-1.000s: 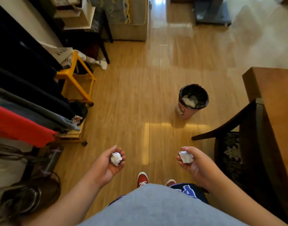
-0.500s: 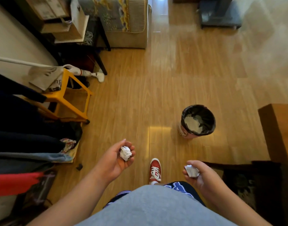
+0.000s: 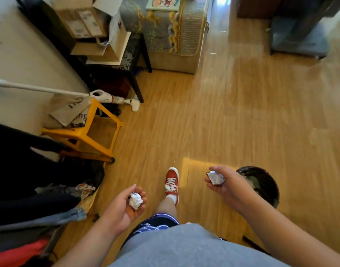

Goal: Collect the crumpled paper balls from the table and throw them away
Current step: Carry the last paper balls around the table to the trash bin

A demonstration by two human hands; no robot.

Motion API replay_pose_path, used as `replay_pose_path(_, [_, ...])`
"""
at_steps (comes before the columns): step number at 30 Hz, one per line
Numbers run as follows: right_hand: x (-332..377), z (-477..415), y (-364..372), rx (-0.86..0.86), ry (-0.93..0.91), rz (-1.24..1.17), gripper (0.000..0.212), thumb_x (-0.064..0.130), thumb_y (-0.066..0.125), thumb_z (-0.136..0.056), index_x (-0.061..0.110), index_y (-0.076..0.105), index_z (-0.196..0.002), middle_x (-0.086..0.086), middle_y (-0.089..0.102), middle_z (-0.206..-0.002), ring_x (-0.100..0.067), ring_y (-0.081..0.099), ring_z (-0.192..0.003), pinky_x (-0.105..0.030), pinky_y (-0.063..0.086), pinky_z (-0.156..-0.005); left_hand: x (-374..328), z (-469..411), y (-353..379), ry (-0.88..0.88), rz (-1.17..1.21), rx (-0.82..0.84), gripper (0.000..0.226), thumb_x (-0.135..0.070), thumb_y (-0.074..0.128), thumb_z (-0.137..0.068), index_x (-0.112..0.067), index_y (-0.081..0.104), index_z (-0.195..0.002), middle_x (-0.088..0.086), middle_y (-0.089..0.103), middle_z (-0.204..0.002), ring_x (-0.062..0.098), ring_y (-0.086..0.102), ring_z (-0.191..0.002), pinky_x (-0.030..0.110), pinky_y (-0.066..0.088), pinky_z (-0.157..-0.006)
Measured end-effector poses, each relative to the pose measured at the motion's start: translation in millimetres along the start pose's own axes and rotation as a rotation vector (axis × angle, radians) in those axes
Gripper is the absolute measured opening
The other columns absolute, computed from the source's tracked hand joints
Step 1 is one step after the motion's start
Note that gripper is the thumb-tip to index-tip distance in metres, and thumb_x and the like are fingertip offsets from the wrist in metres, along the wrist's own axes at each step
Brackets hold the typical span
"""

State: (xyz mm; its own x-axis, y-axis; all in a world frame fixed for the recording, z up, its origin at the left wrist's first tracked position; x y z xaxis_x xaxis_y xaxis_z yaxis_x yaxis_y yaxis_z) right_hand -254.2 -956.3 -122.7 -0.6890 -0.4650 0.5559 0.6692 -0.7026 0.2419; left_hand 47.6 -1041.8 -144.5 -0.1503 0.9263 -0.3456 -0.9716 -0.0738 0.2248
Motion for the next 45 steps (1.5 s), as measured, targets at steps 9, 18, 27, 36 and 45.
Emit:
replay_pose_path(9, [91.0, -73.2, 1.3, -0.195, -0.016, -0.155, 0.012, 0.013, 0.063, -0.088, 0.003, 0.066, -0.095, -0.018, 0.062, -0.095, -0.025, 0.07, -0.074, -0.029, 0.059, -0.057, -139.0, -81.2, 126.5, -0.048, -0.189, 0.105, 0.024, -0.027, 0.055, -0.092, -0.01, 0.063, -0.079, 0.007, 0.067, -0.068, 0.016, 0.065, -0.055, 0.026, 0.054, -0.046])
replay_pose_path(18, [135.0, -87.0, -86.5, -0.456, 0.025, -0.367, 0.021, 0.013, 0.065, -0.086, -0.001, 0.065, -0.102, -0.023, 0.063, -0.1, -0.029, 0.067, -0.083, -0.033, 0.06, -0.063, -190.8, -135.4, 337.6, -0.093, -0.447, 0.307, 0.023, -0.026, 0.052, -0.093, -0.012, 0.061, -0.076, 0.006, 0.067, -0.065, 0.015, 0.063, -0.053, 0.023, 0.052, -0.047])
replay_pose_path(27, [226.0, -148.4, -159.6, -0.505, 0.006, -0.478, 0.008, 0.011, 0.06, -0.089, 0.003, 0.062, -0.091, -0.02, 0.061, -0.087, -0.027, 0.063, -0.071, -0.026, 0.056, -0.049, -195.9, -180.5, 518.0, -0.133, -0.575, 0.328, 0.024, -0.026, 0.054, -0.091, -0.011, 0.063, -0.075, 0.007, 0.067, -0.067, 0.015, 0.064, -0.052, 0.025, 0.052, -0.044])
replay_pose_path(36, [373.5, -225.3, -184.8, -0.418, -0.075, -0.458, 0.008, 0.011, 0.058, -0.091, 0.004, 0.061, -0.094, -0.018, 0.059, -0.094, -0.026, 0.064, -0.075, -0.028, 0.059, -0.055, -239.0, -217.8, 598.2, -0.14, -0.608, 0.251, 0.022, -0.026, 0.056, -0.091, -0.01, 0.063, -0.078, 0.008, 0.067, -0.069, 0.017, 0.064, -0.054, 0.024, 0.052, -0.046])
replay_pose_path(45, [489.8, -295.8, -227.9, -0.511, -0.143, -0.585, 0.003, 0.01, 0.06, -0.09, 0.008, 0.06, -0.09, -0.016, 0.061, -0.087, -0.024, 0.064, -0.069, -0.025, 0.055, -0.048, -279.8, -298.5, 738.0, -0.195, -0.779, 0.279, 0.021, -0.026, 0.055, -0.091, -0.011, 0.062, -0.079, 0.007, 0.068, -0.067, 0.016, 0.065, -0.052, 0.024, 0.051, -0.044])
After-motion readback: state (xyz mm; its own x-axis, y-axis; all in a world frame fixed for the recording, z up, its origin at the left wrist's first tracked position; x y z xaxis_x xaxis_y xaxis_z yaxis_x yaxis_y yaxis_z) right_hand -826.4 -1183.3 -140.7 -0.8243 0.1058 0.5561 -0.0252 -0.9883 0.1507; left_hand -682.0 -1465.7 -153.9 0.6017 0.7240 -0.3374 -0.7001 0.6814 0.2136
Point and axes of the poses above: each hand's wrist, its own z-axis away from the middle knuckle, its own y-axis out of the palm, x = y × z, the point moved 6 cm from there along -z, towards the middle knuckle
